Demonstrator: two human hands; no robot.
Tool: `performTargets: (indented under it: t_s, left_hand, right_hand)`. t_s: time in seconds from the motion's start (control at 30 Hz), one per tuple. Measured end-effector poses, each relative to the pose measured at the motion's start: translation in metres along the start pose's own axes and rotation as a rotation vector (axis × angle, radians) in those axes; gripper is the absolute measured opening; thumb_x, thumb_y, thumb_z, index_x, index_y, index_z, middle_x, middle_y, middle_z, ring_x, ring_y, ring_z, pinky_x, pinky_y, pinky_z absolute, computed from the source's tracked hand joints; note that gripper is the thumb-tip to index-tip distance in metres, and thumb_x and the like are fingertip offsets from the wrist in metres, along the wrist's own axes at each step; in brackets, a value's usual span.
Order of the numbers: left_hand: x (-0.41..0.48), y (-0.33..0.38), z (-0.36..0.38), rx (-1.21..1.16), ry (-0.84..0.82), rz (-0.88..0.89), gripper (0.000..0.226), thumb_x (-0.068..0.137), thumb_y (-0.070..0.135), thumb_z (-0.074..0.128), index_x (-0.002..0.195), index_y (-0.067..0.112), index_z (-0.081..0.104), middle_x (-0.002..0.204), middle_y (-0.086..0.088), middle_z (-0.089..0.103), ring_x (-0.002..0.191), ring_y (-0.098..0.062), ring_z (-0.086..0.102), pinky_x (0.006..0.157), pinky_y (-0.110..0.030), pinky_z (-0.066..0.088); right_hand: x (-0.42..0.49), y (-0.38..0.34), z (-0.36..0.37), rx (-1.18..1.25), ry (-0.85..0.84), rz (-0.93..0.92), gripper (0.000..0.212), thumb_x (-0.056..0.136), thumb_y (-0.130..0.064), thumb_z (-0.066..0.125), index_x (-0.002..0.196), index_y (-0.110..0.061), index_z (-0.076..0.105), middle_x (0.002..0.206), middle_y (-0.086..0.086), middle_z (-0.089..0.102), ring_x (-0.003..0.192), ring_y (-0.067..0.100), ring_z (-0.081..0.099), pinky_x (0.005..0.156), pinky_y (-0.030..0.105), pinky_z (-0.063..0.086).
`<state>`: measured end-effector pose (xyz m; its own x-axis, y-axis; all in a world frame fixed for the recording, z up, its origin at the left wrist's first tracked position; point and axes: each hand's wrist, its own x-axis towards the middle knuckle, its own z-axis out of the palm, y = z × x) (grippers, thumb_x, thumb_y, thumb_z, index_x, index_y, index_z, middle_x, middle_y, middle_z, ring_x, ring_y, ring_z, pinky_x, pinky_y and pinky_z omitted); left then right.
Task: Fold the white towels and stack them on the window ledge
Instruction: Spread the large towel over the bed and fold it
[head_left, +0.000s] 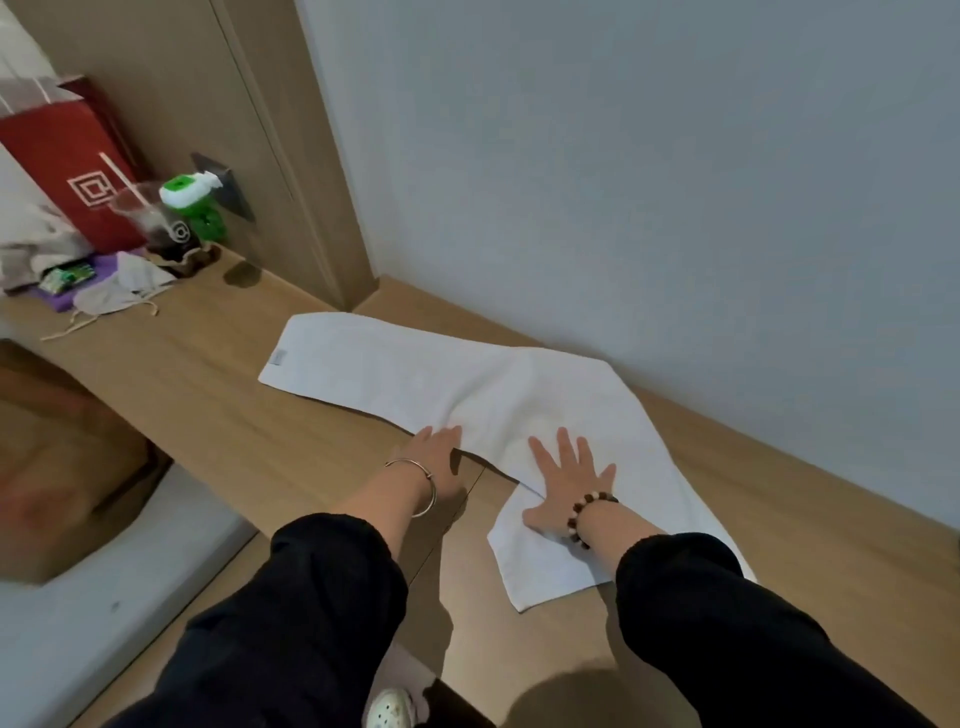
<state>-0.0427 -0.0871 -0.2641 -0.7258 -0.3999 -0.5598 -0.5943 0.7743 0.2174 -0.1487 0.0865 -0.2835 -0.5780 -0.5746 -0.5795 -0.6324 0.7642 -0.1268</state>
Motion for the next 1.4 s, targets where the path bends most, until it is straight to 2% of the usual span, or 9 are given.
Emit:
performTargets:
  t_s: [0.07,0.17,0.27,0.37,0.5,0.63,0.93,1.13,1.4]
  left_hand:
    - [-0.012,-0.006,0.014,-0.041,-0.031,-0.048,0.078,0.089,0.027,0.051,0.152,0.024,0.004,0.159,0.002,0.012,0.145,-0.02,0.013,0.117,-0.043,0.018]
    - [-0.03,-0.016,0.04,0.146,0.034,-0.079,0.073,0.092,0.032,0.045,0.152,0.023,0.004,0.159,0.006,0.004,0.145,-0.018,0.01,0.115,-0.045,0.016]
    - [-0.03,-0.028,0.046,0.186,0.318,-0.047,0.042,0.094,0.028,0.038,0.135,0.022,0.044,0.142,0.004,0.042,0.129,-0.017,0.037,0.099,-0.032,0.033]
    - [-0.016,-0.039,0.041,0.161,0.553,0.035,0.039,0.092,0.025,0.041,0.131,0.021,0.046,0.138,0.0,0.045,0.124,-0.02,0.04,0.096,-0.029,0.035]
    - [0.015,-0.039,0.041,0.165,0.484,0.123,0.066,0.095,0.034,0.041,0.152,0.026,0.008,0.158,0.003,0.013,0.145,-0.018,0.01,0.117,-0.042,0.009]
    - [0.036,-0.041,0.031,0.059,0.641,0.076,0.055,0.091,0.028,0.042,0.145,0.027,0.032,0.14,0.005,0.047,0.13,-0.017,0.038,0.107,-0.037,0.03]
    - [0.022,-0.056,0.048,0.18,0.729,0.176,0.026,0.088,0.022,0.045,0.111,0.022,0.056,0.112,-0.002,0.058,0.113,-0.021,0.047,0.086,-0.034,0.04]
    - [-0.014,-0.084,0.068,0.089,0.704,0.181,0.034,0.093,0.022,0.046,0.124,0.028,0.06,0.122,-0.006,0.058,0.111,-0.025,0.055,0.092,-0.033,0.046]
    - [-0.056,-0.107,0.092,-0.005,0.699,0.172,0.035,0.099,0.025,0.043,0.132,0.029,0.055,0.134,0.001,0.055,0.124,-0.019,0.049,0.105,-0.03,0.037]
  right_hand:
    - [-0.002,-0.003,-0.003,-0.024,-0.017,-0.032,0.098,0.079,-0.043,0.054,0.147,-0.04,-0.017,0.154,-0.001,-0.03,0.143,0.029,-0.022,0.112,0.061,0.001]
    - [-0.005,-0.013,-0.002,-0.059,-0.051,-0.088,0.102,0.076,-0.033,0.057,0.146,-0.042,-0.016,0.154,-0.001,-0.031,0.143,0.029,-0.022,0.113,0.06,0.001]
    - [-0.004,-0.025,0.005,-0.092,-0.031,-0.106,0.101,0.076,-0.025,0.055,0.147,-0.043,-0.015,0.154,-0.001,-0.031,0.143,0.029,-0.022,0.112,0.06,-0.001]
    - [0.007,-0.034,0.007,-0.106,0.003,-0.103,0.096,0.079,-0.022,0.05,0.147,-0.043,-0.014,0.154,-0.001,-0.031,0.143,0.029,-0.023,0.112,0.06,-0.004]
    - [0.029,-0.046,0.005,-0.044,0.089,-0.115,0.09,0.081,-0.023,0.05,0.147,-0.045,-0.007,0.156,-0.004,-0.026,0.143,0.026,-0.022,0.114,0.057,-0.008]
    - [0.044,-0.053,0.006,-0.048,0.158,-0.126,0.09,0.08,-0.023,0.052,0.148,-0.045,-0.003,0.157,-0.004,-0.021,0.144,0.026,-0.018,0.114,0.056,-0.007]
    - [0.034,-0.059,0.026,-0.068,0.317,-0.113,0.082,0.082,-0.024,0.052,0.148,-0.045,0.007,0.159,-0.005,-0.007,0.146,0.025,-0.004,0.114,0.055,0.004]
    - [-0.001,-0.077,0.045,-0.181,0.309,-0.113,0.075,0.089,-0.023,0.048,0.149,-0.042,0.008,0.16,0.001,-0.003,0.145,0.03,0.006,0.117,0.05,0.015]
    - [-0.048,-0.094,0.061,-0.201,0.278,-0.15,0.074,0.089,-0.015,0.055,0.15,-0.036,0.018,0.158,0.001,0.015,0.142,0.028,0.02,0.114,0.042,0.026]
